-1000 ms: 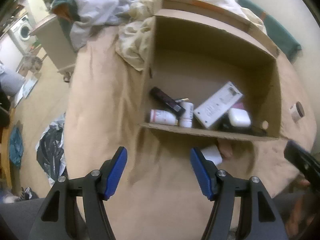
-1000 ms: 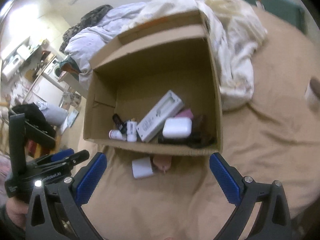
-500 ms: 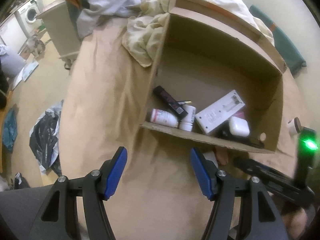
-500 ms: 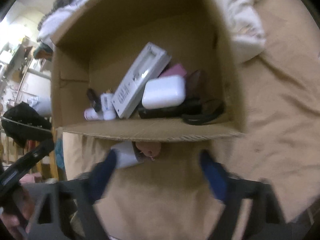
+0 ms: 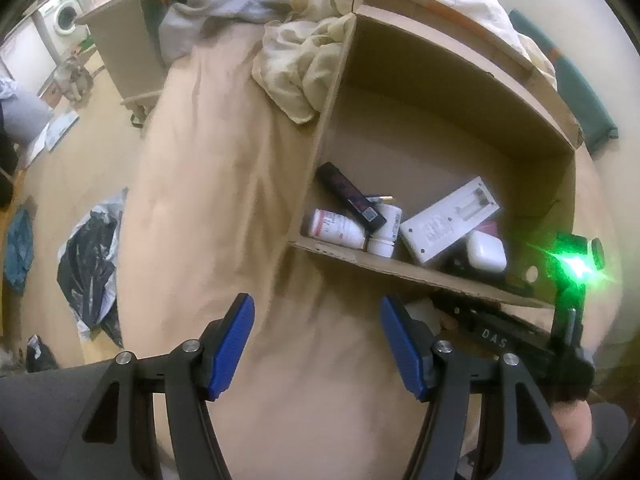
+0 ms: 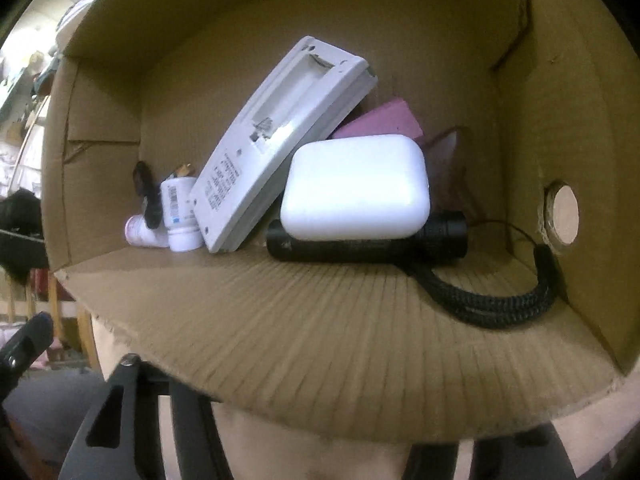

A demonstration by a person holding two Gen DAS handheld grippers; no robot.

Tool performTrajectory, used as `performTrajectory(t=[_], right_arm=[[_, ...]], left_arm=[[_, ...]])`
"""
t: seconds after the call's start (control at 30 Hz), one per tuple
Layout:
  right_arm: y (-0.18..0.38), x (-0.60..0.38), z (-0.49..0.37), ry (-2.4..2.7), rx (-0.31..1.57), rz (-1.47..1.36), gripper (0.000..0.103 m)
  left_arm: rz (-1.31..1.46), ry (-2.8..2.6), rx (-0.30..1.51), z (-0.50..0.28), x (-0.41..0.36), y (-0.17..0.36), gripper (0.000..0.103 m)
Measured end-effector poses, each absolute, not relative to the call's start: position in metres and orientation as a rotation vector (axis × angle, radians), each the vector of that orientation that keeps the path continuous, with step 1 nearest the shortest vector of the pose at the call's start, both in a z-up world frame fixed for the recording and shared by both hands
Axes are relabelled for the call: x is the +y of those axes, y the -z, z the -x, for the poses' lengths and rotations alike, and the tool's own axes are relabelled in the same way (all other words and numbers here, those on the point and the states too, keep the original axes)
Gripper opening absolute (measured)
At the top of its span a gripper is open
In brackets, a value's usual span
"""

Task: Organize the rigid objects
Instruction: 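Withdraw both grippers from the box toward the pink item and white plug, then grasp the pink round item with the right gripper while the left grasps the white plug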

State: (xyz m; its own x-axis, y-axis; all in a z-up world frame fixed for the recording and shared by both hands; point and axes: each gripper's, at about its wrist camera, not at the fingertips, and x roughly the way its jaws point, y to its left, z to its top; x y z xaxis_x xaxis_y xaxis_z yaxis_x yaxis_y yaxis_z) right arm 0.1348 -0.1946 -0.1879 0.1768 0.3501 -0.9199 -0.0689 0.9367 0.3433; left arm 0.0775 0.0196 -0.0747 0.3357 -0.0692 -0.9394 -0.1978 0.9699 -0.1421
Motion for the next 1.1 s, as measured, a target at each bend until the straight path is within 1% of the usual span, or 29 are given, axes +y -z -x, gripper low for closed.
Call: performTrajectory(t=[0.03,0.1,0.17,0.3,0.33,0.47,0.53,0.6,0.67,0.7,0.73,0.77,0.93,1.0,1.03,1.07,1.1], right_arm=[[0.186,-0.193,-0.133,-0.318,1.361,-0.246,0.034],[0.181,-0.191,-0.129,-0.329,1.340,-0.222,0.027],[0.175,-0.196,-0.126,-0.334,1.321,-0.245,0.016],[0.160,-0.210,-0.112,-0.346,1.299,-0.266,0.009],[0.157,-0.212,-0.107,-0.350,1.295,-0.263,0.001],[0.150,-0.226,-0.096,-0.297,1.285,-0.192,0.001],[0.155,-0.238,-0.094,-0.268,1.293,-0.236,0.002],[0.158,-0.246,-0.103,-0.263,1.321,-0.294,0.006],[0.162,-0.244,-0.109,-0.245,1.319,-0.269,0.032],[0.163,-0.242,-0.109,-0.238,1.318,-0.244,0.037],[0.167,-0.237,-0.112,-0.242,1.327,-0.225,0.048],[0.172,-0.232,-0.114,-0.246,1.333,-0.214,0.054],[0.191,-0.204,-0.122,-0.242,1.351,-0.070,0.054],[0.192,-0.193,-0.119,-0.235,1.335,0.018,0.052],[0.192,-0.188,-0.116,-0.234,1.326,0.069,0.040],[0.192,-0.183,-0.113,-0.236,1.319,0.109,0.031],[0.191,-0.180,-0.110,-0.235,1.311,0.134,0.031]], left_arm=[[0.243,-0.083,1.228,-0.078,0.018,0.075,0.062],[0.216,-0.079,1.221,-0.079,0.013,0.074,0.062],[0.196,-0.081,1.214,-0.079,0.011,0.073,0.062],[0.209,-0.093,1.225,-0.079,0.015,0.077,0.062],[0.219,-0.092,1.230,-0.080,0.017,0.077,0.062],[0.238,-0.089,1.234,-0.079,0.017,0.077,0.062],[0.231,-0.081,1.232,-0.079,0.014,0.076,0.062],[0.212,-0.074,1.229,-0.078,0.010,0.076,0.062],[0.204,-0.074,1.230,-0.078,0.008,0.077,0.062],[0.205,-0.076,1.231,-0.078,0.008,0.077,0.062],[0.204,-0.078,1.233,-0.078,0.009,0.078,0.062],[0.203,-0.079,1.236,-0.078,0.009,0.079,0.062],[0.195,-0.092,1.248,-0.078,0.013,0.084,0.062],[0.194,-0.091,1.256,-0.078,0.012,0.086,0.062],[0.196,-0.089,1.257,-0.078,0.012,0.086,0.062],[0.196,-0.085,1.257,-0.079,0.012,0.086,0.062],[0.197,-0.082,1.255,-0.079,0.011,0.085,0.062]])
